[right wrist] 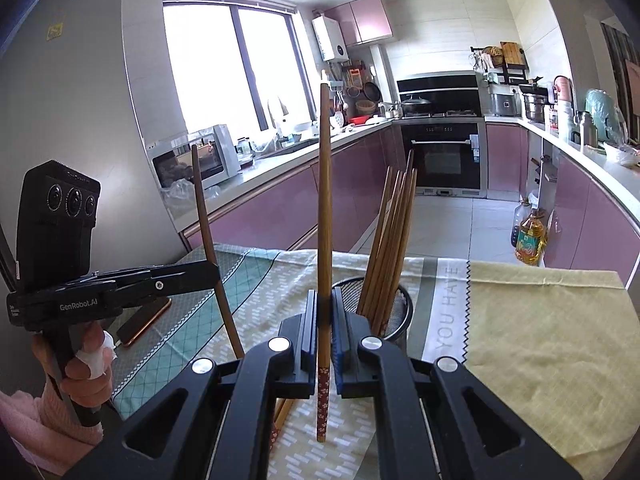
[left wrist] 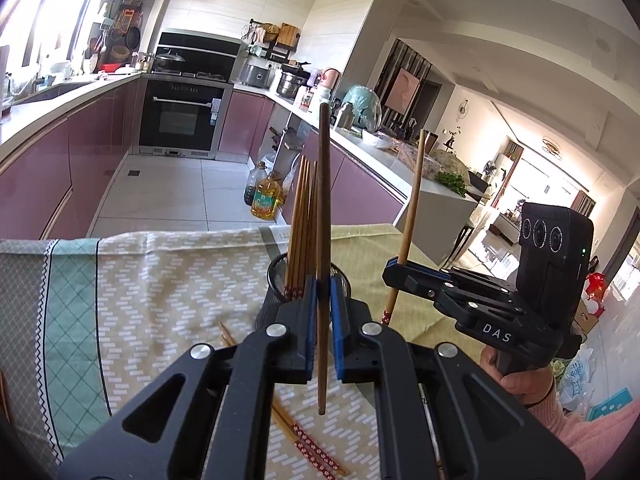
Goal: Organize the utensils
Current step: 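Raise the chopstick upright above the cup with the right tool while the left tool lifts its own, then lower the chopstick into the mesh cup with the right tool while the left tool lowers its own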
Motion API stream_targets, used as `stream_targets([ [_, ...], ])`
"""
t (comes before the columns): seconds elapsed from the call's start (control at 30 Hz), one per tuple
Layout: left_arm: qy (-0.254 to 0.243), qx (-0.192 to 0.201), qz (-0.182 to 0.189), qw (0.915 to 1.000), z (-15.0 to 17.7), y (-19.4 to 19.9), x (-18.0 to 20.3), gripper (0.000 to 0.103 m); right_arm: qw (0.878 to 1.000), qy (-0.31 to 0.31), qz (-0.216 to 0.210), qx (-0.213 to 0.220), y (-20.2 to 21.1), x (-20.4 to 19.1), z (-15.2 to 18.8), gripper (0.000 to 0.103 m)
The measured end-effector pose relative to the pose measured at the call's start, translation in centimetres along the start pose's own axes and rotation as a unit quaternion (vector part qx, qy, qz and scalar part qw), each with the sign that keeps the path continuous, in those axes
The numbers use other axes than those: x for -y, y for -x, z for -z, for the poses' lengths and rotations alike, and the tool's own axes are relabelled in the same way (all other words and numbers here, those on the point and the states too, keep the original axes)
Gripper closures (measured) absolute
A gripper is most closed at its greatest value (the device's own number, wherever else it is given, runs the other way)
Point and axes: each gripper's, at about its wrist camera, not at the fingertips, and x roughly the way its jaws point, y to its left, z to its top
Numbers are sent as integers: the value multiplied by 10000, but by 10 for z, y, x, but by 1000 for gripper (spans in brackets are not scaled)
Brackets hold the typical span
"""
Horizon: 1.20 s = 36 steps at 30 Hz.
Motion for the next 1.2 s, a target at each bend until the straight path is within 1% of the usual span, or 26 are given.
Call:
stream_targets([
  [0.23, -113, 260, -32, 9996, -22, 4, 8, 96, 9997, 19, 36, 234, -2, 3, -18, 97],
  [0.5, -194, 519, -48, 9985, -43, 9, 14, 96, 9993, 39, 40, 361, -8, 5, -30, 97],
  [0.67, -265, 634, -63, 9976, -51, 9, 18, 96, 9991, 49, 47, 417, -11, 7, -33, 97],
  [0.9, -372, 791, -181, 9960, -60, 9, 24, 96, 9988, 48, 87, 483, -15, 10, -38, 97],
  [1.1, -536, 806, -389, 9945, -61, 2, 35, 96, 9988, 4, 168, 465, -25, 14, -40, 97],
  [1.2, -600, 748, -492, 9942, -60, -5, 37, 96, 9988, -43, 210, 434, -31, 17, -37, 97],
])
